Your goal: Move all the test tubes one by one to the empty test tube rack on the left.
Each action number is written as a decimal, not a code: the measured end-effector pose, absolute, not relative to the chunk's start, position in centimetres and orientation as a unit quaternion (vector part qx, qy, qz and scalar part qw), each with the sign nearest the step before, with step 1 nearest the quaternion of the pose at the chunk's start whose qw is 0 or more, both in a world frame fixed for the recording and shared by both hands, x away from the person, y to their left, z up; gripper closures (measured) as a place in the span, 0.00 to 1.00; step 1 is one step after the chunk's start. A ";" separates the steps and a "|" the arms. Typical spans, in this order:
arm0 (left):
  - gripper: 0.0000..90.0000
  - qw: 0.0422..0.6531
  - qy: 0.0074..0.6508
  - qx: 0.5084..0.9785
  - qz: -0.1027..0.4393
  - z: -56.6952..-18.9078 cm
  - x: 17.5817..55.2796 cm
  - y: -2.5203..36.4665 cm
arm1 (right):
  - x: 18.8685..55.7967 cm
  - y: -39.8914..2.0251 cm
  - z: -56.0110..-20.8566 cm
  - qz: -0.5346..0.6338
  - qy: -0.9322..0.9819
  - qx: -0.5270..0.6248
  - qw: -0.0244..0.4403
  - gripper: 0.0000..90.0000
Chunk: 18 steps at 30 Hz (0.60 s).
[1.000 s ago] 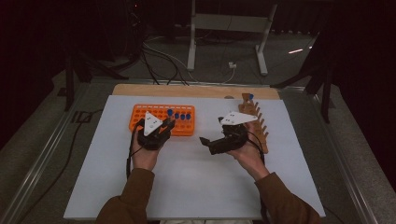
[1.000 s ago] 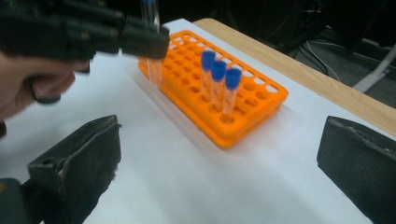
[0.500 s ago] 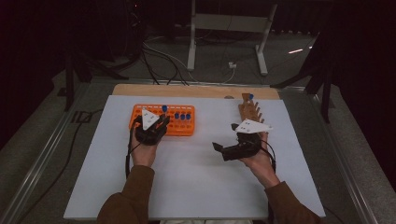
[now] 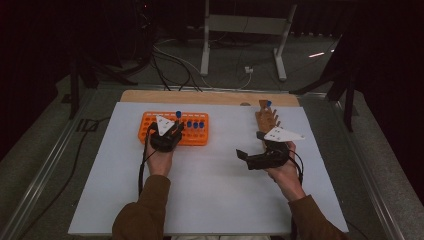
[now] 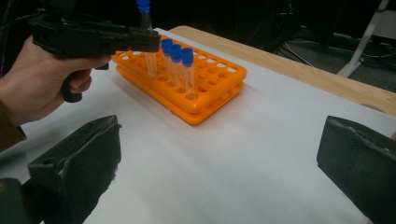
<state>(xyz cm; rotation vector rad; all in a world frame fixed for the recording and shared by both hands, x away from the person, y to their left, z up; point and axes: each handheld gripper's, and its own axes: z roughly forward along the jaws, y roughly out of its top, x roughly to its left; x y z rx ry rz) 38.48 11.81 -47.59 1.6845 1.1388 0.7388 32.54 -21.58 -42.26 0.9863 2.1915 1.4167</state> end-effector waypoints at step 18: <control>0.87 0.398 0.468 0.736 0.286 -50.1 39.2 10.5 | 32.5 -21.7 -42.5 0.503 0.773 0.346 0.171 0.00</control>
